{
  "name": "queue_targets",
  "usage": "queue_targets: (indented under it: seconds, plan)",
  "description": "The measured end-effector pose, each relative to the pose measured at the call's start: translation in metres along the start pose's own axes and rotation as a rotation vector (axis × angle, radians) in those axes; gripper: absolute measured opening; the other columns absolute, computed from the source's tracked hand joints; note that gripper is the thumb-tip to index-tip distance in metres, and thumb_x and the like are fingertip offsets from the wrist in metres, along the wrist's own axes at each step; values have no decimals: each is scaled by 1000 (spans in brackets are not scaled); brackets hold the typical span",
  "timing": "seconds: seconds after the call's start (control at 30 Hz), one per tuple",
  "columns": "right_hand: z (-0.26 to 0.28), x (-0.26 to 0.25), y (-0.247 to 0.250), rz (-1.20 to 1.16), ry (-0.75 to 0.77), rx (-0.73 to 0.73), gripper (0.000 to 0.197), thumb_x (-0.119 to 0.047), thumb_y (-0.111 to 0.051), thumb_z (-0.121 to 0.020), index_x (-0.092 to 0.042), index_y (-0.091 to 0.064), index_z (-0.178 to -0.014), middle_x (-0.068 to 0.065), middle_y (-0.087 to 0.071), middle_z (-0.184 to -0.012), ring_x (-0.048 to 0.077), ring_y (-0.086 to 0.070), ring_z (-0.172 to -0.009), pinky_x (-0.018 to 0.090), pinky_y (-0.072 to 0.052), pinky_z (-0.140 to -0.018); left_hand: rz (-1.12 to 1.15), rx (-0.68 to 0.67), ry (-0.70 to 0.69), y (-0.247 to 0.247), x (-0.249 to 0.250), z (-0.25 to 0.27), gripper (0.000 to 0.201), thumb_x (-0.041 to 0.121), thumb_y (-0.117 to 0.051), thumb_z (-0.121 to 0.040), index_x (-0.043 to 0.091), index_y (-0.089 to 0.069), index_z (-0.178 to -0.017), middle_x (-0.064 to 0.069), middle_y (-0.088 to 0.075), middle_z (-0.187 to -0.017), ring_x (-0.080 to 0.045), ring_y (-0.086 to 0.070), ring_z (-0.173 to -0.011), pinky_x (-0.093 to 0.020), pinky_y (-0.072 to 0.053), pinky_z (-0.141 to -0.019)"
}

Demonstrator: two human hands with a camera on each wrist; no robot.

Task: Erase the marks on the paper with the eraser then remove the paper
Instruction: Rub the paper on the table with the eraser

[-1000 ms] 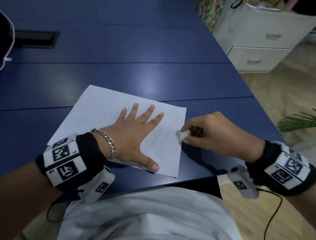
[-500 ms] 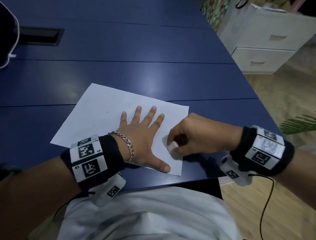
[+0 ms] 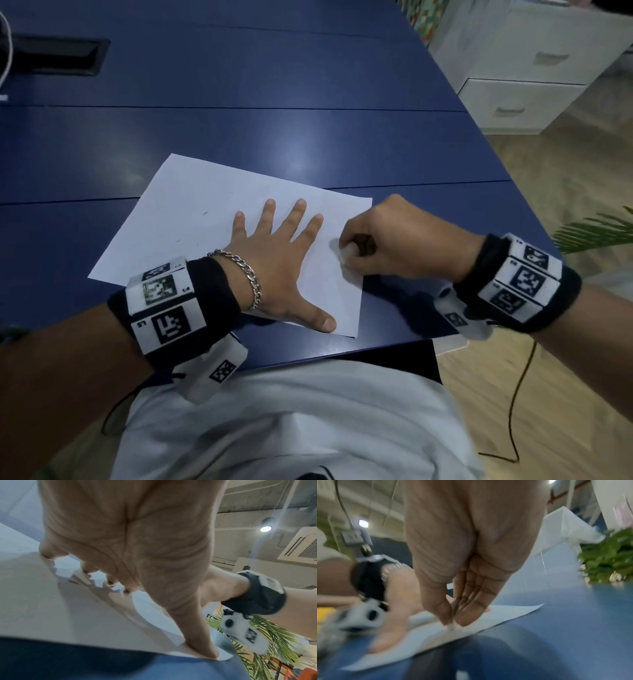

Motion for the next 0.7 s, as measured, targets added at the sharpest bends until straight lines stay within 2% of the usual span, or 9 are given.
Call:
queue_targets:
  seconds: [0.07,0.17,0.3,0.4,0.47,0.57,0.63,0.7]
  plan:
    - [4,-10,-9,-4,34,-29,12,-25,-66,-90,-22,-77,-91,-7,-72,-73,13,-62,-62,33,-55,-65,-2,-5,3,0,0,0,159,110,-45,-39,35,30,-157,4,40,-164,-38,31,-152,-72,4,-119]
    - [14,-33,-26,-41,90,-164,9,-24,-66,-88,-21,-74,-85,-4,-69,-70,17,-58,-60,31,-51,-60,2,-6,3,0,0,1,159,111,-44,-37,35,30,-156,4,40,-164,-38,31,-152,-72,3,-119]
    - [-7,3,0,-34,-2,-33,13,-28,-71,-91,-24,-81,-99,-13,-75,-78,8,-65,-68,13,-49,-66,16,-2,-6,3,-1,2,160,111,-45,-38,35,30,-156,7,37,-165,-36,28,-154,-71,2,-120]
    - [-10,20,0,-94,-50,-33,16,-36,-76,-90,-30,-81,-104,-19,-74,-80,0,-67,-75,6,-45,-67,13,6,-36,2,-2,8,165,108,-52,-38,30,37,-153,10,33,-167,-33,28,-154,-68,5,-122]
    - [-3,19,-6,-130,-73,-73,18,-39,-80,-87,-33,-80,-104,-19,-73,-79,-3,-67,-78,7,-47,-68,-12,-9,-78,-2,-3,16,168,105,-58,-38,30,43,-149,11,35,-165,-33,33,-152,-67,12,-120]
    - [8,13,-10,-179,-68,-131,19,-40,-81,-86,-33,-79,-103,-16,-74,-80,1,-68,-78,14,-51,-69,-34,-47,-112,-3,-12,30,169,103,-63,-37,34,48,-144,9,50,-157,-33,46,-144,-68,20,-116]
    - [10,13,-5,-207,-68,-97,19,-39,-81,-87,-33,-78,-105,-15,-73,-79,4,-69,-77,18,-54,-69,-13,-50,-64,0,-27,34,164,105,-60,-41,37,46,-145,4,53,-155,-32,49,-142,-67,21,-116]
    - [8,17,1,-190,-75,-23,19,-37,-80,-90,-33,-78,-108,-15,-72,-78,4,-68,-76,21,-55,-70,2,-51,31,0,-42,38,157,106,-55,-46,37,40,-150,0,46,-160,-31,45,-145,-67,19,-118]
Point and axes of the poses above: each hand's wrist, its own z-axis away from the middle knuckle, its own y-axis out of the back of the hand, x = y × z, the point moved 8 cm from there along -z, towards the middle knuckle
